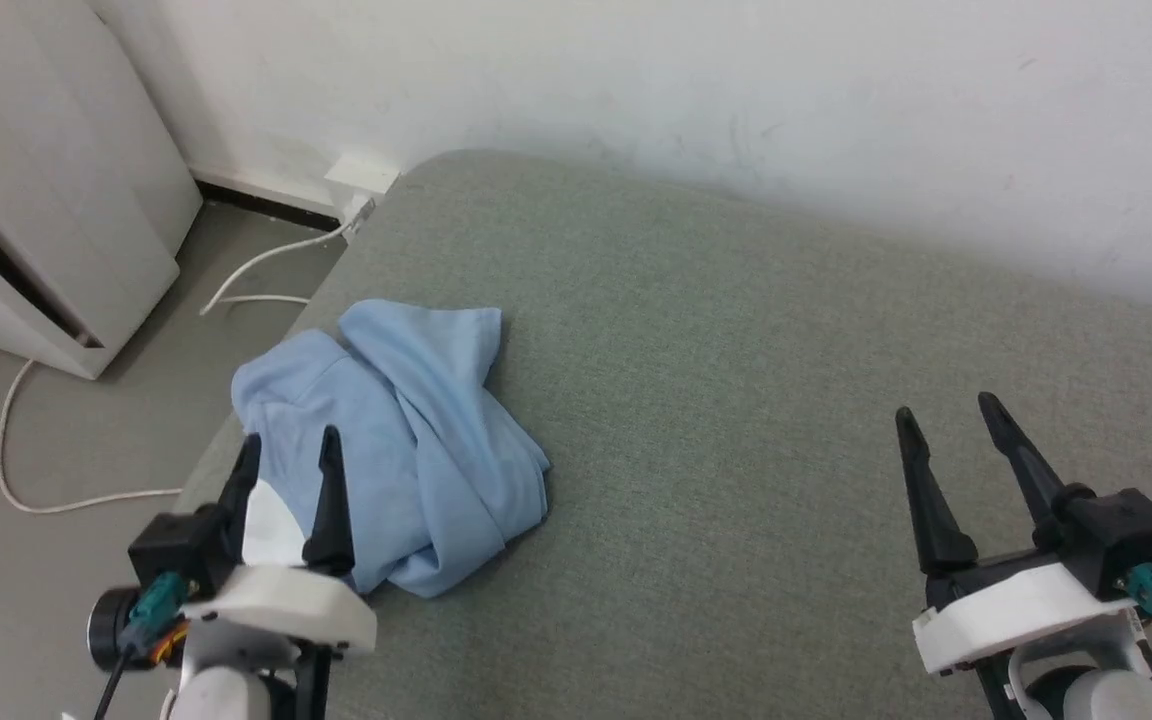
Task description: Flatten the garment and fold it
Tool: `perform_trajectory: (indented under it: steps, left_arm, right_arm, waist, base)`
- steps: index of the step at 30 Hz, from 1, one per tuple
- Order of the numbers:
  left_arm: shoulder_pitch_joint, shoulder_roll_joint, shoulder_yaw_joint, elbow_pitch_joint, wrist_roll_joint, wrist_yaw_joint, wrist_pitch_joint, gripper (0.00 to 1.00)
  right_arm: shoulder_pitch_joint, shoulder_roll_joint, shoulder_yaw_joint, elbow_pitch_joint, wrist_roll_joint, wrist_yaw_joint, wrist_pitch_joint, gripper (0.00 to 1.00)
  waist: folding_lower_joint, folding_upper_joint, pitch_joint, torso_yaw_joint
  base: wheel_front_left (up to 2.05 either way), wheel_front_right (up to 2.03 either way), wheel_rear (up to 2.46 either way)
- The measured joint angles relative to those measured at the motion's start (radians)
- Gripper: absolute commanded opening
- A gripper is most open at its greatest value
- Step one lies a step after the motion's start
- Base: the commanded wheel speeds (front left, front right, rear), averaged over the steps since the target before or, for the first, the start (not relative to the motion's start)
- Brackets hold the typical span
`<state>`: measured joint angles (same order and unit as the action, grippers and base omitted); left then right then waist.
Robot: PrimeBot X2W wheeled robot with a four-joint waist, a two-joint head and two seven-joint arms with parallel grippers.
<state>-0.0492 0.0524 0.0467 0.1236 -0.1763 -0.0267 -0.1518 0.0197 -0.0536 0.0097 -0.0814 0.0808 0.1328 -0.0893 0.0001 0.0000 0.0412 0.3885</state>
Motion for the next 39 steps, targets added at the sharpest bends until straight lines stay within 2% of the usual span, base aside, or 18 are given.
perform_trajectory:
  steps: [5,12,18,27,28,30,31,35,39]
  left_arm:
    - [-0.089,0.001,-0.005,0.072,0.0,-0.023,-0.012,1.0]
    - [-0.232,0.031,-0.033,0.287,-0.029,-0.051,-0.001,1.0]
    - [-0.327,0.063,-0.066,0.501,-0.105,-0.063,0.121,1.0]
    - [-0.441,0.1,-0.124,0.74,-0.242,-0.078,0.393,1.0]
    - [-0.47,0.106,-0.141,0.768,-0.266,-0.079,0.447,0.88]
    - [-0.491,0.112,-0.159,0.782,-0.284,-0.084,0.479,0.07]
    - [-0.496,0.112,-0.169,0.789,-0.293,-0.087,0.485,0.0]
    - [-0.505,0.125,-0.201,0.817,-0.308,-0.089,0.452,0.0]
    - [-0.505,0.142,-0.212,0.847,-0.305,-0.085,0.324,0.0]
  right_arm:
    - [-0.01,0.0,0.01,-0.005,0.0,0.0,0.001,1.0]
    - [-0.016,0.0,0.014,-0.007,0.002,0.0,0.002,1.0]
    - [-0.031,0.001,0.025,-0.007,0.01,0.0,0.001,1.0]
    - [-0.04,0.001,0.03,-0.003,0.026,0.0,-0.001,1.0]
    - [-0.041,0.001,0.03,-0.001,0.027,0.0,-0.002,1.0]
    - [-0.043,0.001,0.03,0.002,0.031,0.0,-0.004,1.0]
    - [-0.044,0.001,0.029,0.004,0.035,0.0,-0.008,1.0]
    - [-0.047,0.001,0.032,0.011,0.038,0.0,-0.022,1.0]
    - [-0.046,0.001,0.036,0.021,0.044,0.0,-0.035,1.0]
  waist:
    - [0.0,0.0,0.021,-0.01]
    - [0.0001,0.0,0.05,-0.038]
    - [0.0001,-0.0001,0.074,-0.067]
    - [0.0,0.0,0.106,-0.087]
    - [0.0,0.0,0.108,-0.084]
    - [-0.0001,0.0,0.108,-0.079]
    - [-0.0001,0.0,0.108,-0.076]
    - [-0.0001,0.0,0.095,-0.065]
    - [0.0,0.0,0.075,-0.051]
  base:
    - [0.0,0.0,0.0]
    - [0.0,0.0,0.0]
    - [0.0,0.0,0.0]
    - [0.0,0.0,0.0]
    - [0.0,0.0,0.0]
    - [0.0,0.0,0.0]
    - [0.0,0.0,0.0]
    - [0.0,0.0,0.0]
    - [0.0,0.0,0.0]
